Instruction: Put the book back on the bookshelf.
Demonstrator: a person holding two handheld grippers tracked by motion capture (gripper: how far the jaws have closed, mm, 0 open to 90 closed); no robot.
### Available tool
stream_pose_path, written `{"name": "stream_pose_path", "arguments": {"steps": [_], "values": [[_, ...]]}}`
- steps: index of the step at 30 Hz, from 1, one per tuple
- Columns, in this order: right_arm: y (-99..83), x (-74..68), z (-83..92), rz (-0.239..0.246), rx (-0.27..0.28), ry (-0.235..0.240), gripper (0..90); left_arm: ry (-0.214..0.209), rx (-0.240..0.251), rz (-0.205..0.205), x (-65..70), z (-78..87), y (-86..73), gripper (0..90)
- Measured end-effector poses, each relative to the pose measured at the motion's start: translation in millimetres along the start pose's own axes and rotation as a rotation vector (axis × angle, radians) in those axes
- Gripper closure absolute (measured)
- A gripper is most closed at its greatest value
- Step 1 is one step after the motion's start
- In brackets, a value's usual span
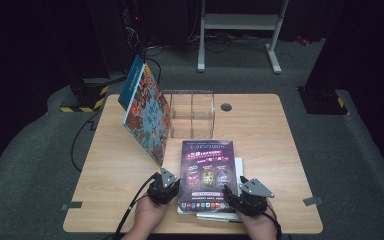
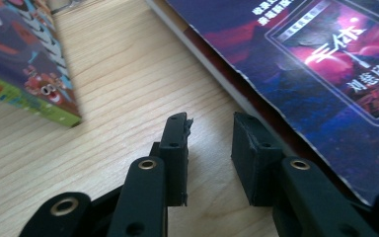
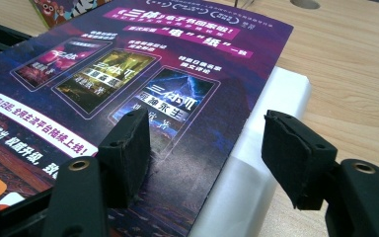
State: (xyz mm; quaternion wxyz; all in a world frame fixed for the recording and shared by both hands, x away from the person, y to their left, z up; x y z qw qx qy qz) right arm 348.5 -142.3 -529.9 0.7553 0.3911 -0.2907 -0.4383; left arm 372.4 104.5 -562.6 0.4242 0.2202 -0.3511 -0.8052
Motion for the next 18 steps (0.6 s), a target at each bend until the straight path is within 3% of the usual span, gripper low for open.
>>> {"name": "stream_pose_path", "arguments": {"steps": [9,18], "values": [[-0.9,-0.7,1.7,0.006,-0.010,-0.009,38.0,-0.023,0.000,0.004,1.6,-1.3,1.4,72.2],[-5.6,5.8,8.7,-0.009,-0.014,-0.025,37.7,-0.043,0.008,-0.001,11.5,-5.3,6.7,73.6]]}}
Point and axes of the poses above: each handheld gripper's, and its own axes: z roughly backward along the jaws, y roughly out of its top, x roughly to its right, the point moved 6 cm from there along -z, roughly forward along the jaws, and after that the axes turned 4 degrees about -y, right-handed, at the moved point
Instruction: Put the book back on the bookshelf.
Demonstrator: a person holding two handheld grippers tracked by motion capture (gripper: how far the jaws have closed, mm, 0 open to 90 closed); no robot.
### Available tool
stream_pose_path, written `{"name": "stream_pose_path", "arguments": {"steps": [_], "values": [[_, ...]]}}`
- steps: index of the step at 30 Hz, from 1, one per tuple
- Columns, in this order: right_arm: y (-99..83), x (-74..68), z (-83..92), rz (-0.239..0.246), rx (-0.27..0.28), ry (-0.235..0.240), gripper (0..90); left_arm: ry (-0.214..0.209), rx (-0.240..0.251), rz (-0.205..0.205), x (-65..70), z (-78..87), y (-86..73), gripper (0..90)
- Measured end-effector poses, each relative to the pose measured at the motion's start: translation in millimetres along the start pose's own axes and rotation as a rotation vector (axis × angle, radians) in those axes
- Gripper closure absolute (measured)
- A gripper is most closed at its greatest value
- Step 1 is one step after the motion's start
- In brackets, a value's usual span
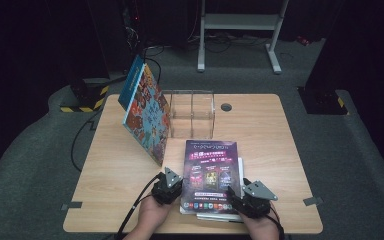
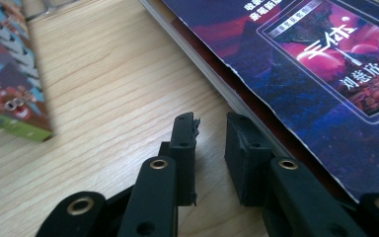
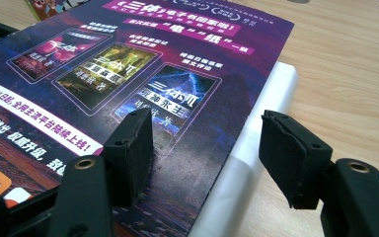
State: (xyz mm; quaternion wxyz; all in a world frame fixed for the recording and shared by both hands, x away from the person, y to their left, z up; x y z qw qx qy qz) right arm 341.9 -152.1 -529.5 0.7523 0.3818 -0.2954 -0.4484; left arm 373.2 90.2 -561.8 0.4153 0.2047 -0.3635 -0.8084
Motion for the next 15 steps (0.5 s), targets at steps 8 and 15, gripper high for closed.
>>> {"name": "stream_pose_path", "arguments": {"steps": [8,15], "values": [[-7.8,10.2,11.1,-0.023,-0.011,-0.009,37.5,-0.029,0.025,-0.012,12.9,-0.1,6.8,74.5],[-10.0,12.5,14.9,-0.034,-0.008,-0.007,37.5,-0.037,0.047,-0.003,9.9,4.7,9.5,69.7]]}}
Point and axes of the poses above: each handheld gripper's, and its own axes: z roughly backward along the jaws, y roughly out of its top, x roughly to its right, the point moved 6 cm from there along -z, roughly forward along the jaws, and after that the axes turned 4 degrees about -y, right-handed, at the moved point
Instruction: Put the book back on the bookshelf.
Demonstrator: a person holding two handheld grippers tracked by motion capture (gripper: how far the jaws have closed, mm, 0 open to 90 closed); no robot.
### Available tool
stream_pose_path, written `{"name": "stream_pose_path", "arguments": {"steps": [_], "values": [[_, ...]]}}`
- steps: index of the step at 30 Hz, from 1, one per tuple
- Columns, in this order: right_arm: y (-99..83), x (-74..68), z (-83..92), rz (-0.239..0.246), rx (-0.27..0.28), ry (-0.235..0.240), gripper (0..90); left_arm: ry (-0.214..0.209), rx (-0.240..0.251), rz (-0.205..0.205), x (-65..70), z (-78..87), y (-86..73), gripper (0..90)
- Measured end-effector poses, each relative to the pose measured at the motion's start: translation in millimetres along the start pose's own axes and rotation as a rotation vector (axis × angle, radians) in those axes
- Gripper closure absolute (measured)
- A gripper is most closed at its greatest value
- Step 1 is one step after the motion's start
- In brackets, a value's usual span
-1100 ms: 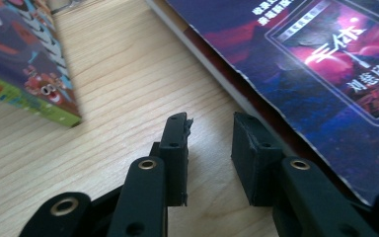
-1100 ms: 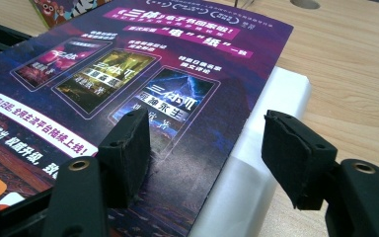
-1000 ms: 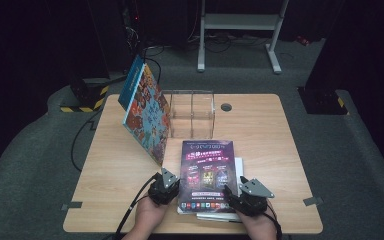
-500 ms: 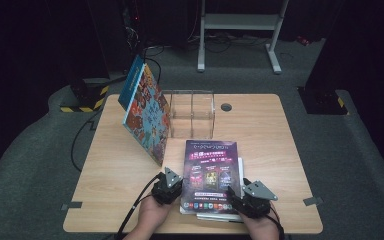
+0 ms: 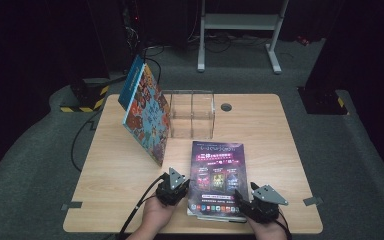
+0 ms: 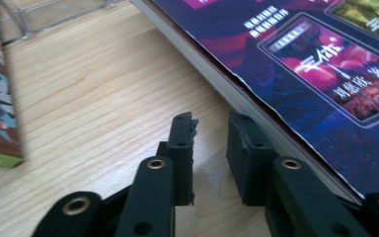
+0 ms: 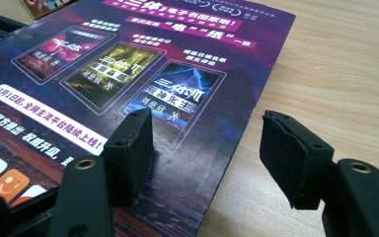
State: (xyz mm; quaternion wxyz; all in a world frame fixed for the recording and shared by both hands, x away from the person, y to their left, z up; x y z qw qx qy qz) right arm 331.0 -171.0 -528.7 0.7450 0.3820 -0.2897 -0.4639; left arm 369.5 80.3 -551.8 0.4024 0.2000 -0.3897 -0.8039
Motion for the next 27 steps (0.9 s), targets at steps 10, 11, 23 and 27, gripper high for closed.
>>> {"name": "stream_pose_path", "arguments": {"steps": [10,11,23,27], "values": [[11.8,7.2,-20.5,-0.043,0.006,0.020,32.1,0.054,0.018,0.018,-5.8,7.7,-3.6,58.0],[12.6,8.6,-24.2,-0.049,0.002,0.025,31.2,0.061,0.023,0.022,-8.3,9.9,-3.6,55.9],[19.1,14.6,-47.9,-0.142,-0.012,0.106,24.1,-0.011,0.145,0.069,4.7,28.5,7.7,41.1],[19.7,14.3,-52.3,-0.152,-0.013,0.119,20.9,-0.039,0.125,0.050,12.1,25.7,5.5,39.3]]}}
Point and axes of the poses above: each handheld gripper's, and its own axes: z roughly backward along the jaws, y roughly out of its top, x roughly to its right, the point moved 6 cm from there along -z, roughly forward along the jaws, and after that the axes turned 4 degrees about -y, right-handed, at the moved point
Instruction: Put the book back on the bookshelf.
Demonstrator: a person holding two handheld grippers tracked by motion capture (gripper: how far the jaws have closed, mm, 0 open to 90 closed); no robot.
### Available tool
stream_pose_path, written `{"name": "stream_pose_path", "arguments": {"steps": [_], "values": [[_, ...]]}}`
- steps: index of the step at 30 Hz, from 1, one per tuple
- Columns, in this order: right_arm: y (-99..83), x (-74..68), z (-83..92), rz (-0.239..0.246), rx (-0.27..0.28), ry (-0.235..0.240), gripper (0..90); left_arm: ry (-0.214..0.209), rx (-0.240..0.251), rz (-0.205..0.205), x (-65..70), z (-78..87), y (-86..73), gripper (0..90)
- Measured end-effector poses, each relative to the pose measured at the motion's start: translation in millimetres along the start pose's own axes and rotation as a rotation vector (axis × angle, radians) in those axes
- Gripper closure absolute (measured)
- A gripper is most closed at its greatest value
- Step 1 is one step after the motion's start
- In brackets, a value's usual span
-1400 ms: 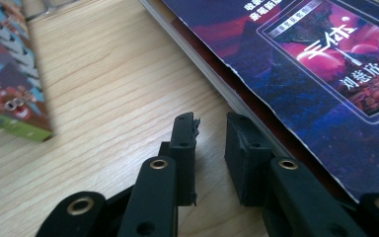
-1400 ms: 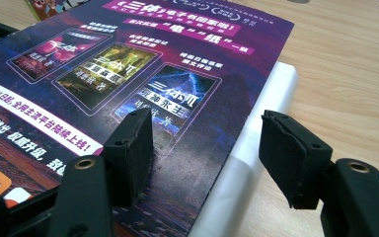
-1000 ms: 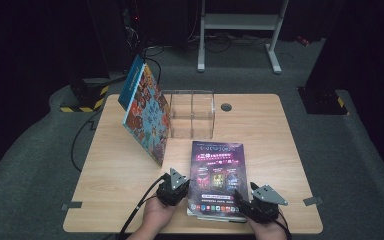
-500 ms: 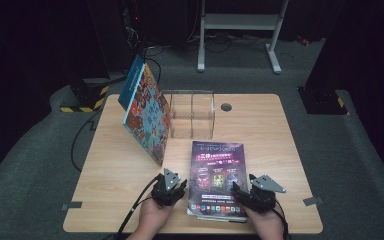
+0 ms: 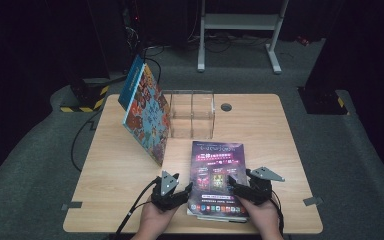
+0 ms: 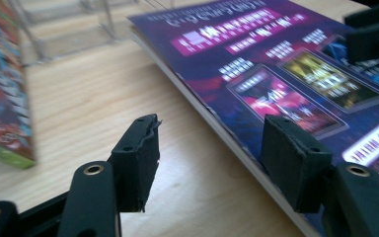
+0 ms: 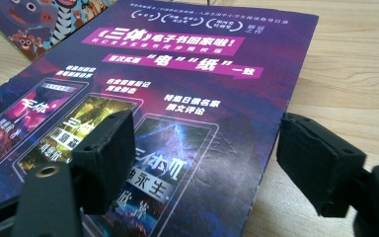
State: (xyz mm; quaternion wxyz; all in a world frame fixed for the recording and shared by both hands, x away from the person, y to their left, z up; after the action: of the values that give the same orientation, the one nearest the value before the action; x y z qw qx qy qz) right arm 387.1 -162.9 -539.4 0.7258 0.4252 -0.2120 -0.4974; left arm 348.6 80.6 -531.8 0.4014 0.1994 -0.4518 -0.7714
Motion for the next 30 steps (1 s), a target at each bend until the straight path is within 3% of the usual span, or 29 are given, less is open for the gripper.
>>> {"name": "stream_pose_path", "arguments": {"steps": [5,23,28,30], "values": [[-0.4,1.6,-3.0,-0.037,-0.013,0.024,18.8,-0.004,-0.011,-0.028,3.5,0.1,-1.6,39.3],[-2.1,4.1,-8.3,-0.108,-0.040,0.090,16.5,-0.008,-0.013,-0.025,5.9,-0.8,-2.9,39.9],[-1.4,2.9,-7.7,-0.094,-0.041,0.078,17.0,-0.010,-0.016,-0.027,5.5,-1.3,-3.4,39.8],[-0.4,1.3,-5.7,-0.061,-0.037,0.056,18.4,-0.014,-0.021,-0.023,5.1,-1.9,-4.1,39.6]]}}
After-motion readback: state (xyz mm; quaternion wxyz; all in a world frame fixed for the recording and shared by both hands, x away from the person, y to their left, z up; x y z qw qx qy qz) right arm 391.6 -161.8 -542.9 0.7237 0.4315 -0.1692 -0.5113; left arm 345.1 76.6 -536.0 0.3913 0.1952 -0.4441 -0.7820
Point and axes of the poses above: each handheld gripper's, and its own axes: z roughly backward along the jaws, y roughly out of its top, x roughly to its right, the point moved 6 cm from there along -z, roughly forward along the jaws, and after that the axes turned 4 degrees about -y, right-handed, at the moved point
